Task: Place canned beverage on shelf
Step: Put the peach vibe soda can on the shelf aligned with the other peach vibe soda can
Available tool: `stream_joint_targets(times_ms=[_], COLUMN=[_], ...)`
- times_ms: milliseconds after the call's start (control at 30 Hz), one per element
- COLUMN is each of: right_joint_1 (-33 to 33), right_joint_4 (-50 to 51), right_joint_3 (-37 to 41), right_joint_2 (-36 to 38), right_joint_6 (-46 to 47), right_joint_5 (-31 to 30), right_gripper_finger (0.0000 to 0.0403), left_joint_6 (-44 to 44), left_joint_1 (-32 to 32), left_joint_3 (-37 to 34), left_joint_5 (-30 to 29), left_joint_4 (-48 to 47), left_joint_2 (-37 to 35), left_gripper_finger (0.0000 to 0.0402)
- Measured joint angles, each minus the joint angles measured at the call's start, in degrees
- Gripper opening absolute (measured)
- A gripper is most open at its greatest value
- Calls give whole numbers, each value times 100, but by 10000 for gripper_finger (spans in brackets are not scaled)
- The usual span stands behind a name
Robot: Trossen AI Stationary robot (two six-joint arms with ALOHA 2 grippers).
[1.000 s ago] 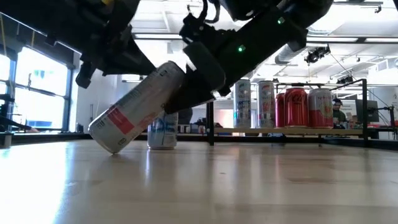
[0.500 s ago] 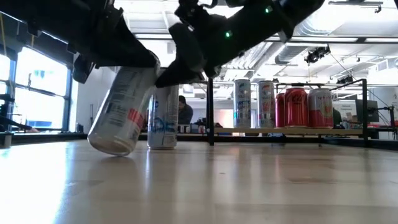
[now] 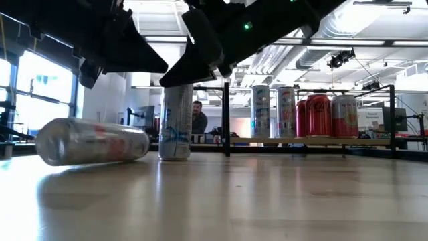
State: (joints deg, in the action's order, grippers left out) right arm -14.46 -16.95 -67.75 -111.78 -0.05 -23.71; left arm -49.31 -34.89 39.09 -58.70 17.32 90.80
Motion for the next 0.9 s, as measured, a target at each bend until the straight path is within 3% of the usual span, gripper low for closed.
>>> stream_joint_targets(times_ms=[267, 600, 733, 900], right_joint_1=[-96, -405, -484, -574], right_joint_4=[432, 1468, 921, 169], right_joint_3=[2, 18, 376, 1024], right_joint_2=[-9, -13, -15, -19], right_joint_6=[4, 194, 295, 665], right_joint_5=[-46, -522, -484, -362], right_gripper_finger=[0, 0, 0, 0], left_joint_6=[-96, -1096, -1491, -1562], left_joint_1=[11, 195, 473, 866], left_joint_3=[-2, -2, -3, -2], left_joint_5=[730, 2249, 2911, 3698], left_joint_4=[-624, -3625, -4829, -5244], left_joint_2=[-275, -1962, -2364, -2514], left_gripper_finger=[0, 1, 23, 78])
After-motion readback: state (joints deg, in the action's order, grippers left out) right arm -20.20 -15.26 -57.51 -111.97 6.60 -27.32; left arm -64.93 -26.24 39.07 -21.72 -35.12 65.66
